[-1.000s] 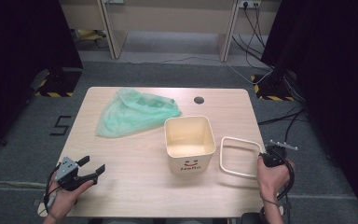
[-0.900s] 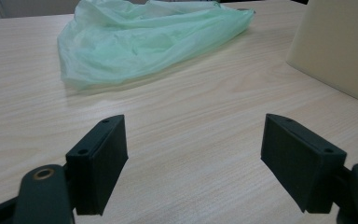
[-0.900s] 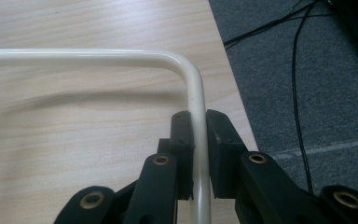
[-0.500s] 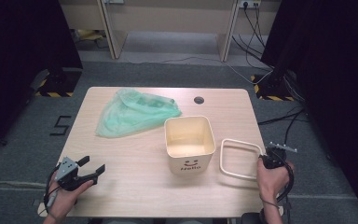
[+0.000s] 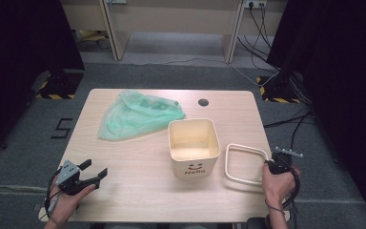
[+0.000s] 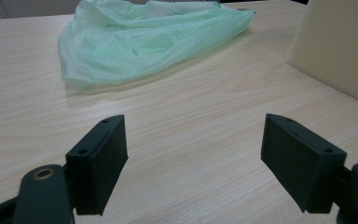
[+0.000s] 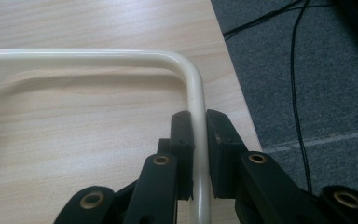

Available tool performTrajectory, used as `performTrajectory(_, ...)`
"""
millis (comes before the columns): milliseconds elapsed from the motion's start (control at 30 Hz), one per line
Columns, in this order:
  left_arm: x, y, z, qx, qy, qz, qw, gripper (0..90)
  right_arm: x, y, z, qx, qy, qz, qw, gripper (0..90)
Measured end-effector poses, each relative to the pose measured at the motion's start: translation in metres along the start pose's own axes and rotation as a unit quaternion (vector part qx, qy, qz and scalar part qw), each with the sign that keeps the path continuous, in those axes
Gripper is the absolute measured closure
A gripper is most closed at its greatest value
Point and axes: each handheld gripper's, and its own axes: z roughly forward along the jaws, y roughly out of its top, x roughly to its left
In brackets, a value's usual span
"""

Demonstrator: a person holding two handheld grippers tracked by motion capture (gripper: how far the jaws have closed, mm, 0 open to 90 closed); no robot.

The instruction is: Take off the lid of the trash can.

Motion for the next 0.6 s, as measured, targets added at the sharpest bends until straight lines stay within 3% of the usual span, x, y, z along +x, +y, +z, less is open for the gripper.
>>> performTrajectory(600,-0.0001,0.0,-0.0002,0.0,0.0,0.0,1.0,21.5,-0.0018,-0.0049,0.0049,0.007,-0.003,-0.001,1.0,81.7)
